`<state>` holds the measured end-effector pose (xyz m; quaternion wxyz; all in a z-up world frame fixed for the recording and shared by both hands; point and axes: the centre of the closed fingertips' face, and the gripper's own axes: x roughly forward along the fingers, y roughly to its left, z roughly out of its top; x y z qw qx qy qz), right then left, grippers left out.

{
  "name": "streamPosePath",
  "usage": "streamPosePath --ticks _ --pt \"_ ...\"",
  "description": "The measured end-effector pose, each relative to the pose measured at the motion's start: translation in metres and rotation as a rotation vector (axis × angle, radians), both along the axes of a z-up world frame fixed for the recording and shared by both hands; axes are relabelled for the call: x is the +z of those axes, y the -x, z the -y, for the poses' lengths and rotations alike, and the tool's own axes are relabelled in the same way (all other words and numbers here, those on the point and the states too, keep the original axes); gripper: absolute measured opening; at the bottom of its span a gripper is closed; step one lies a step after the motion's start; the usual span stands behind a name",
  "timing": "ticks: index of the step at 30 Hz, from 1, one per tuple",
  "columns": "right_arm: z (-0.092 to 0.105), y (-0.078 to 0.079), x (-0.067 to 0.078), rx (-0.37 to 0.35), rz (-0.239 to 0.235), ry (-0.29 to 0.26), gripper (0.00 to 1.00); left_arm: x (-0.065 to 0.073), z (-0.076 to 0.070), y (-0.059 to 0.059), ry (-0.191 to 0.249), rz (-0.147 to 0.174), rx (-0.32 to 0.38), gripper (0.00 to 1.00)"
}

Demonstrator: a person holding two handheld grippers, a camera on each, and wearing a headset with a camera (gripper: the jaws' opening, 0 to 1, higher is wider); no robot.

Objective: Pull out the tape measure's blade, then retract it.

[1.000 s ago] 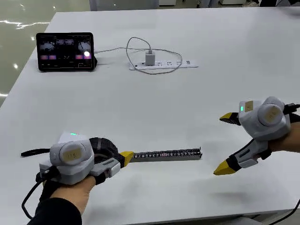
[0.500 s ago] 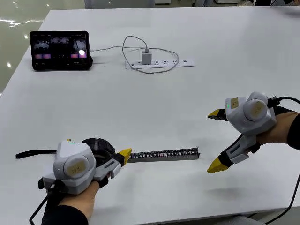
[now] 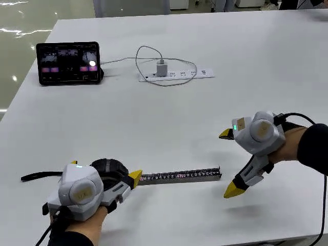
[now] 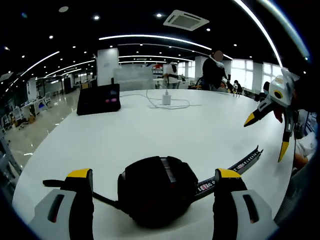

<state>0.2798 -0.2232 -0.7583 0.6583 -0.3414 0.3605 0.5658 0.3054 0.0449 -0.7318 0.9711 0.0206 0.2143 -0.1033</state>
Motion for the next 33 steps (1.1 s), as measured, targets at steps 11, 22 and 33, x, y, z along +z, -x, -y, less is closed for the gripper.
streamPosePath --ticks 11,22,33 --pt "0.001 -0.003 -0.012 0.0 -0.031 -0.002 0.79 -0.001 -0.003 -0.001 0.004 0.006 0.005 0.99" --pt "0.003 0.003 -0.016 0.032 -0.042 0.027 0.48 -0.003 0.008 -0.001 0.009 0.004 -0.026 0.99" --pt "0.001 0.008 -0.015 0.065 -0.056 0.028 0.3 -0.003 0.01 -0.001 0.03 0.007 -0.022 0.99"
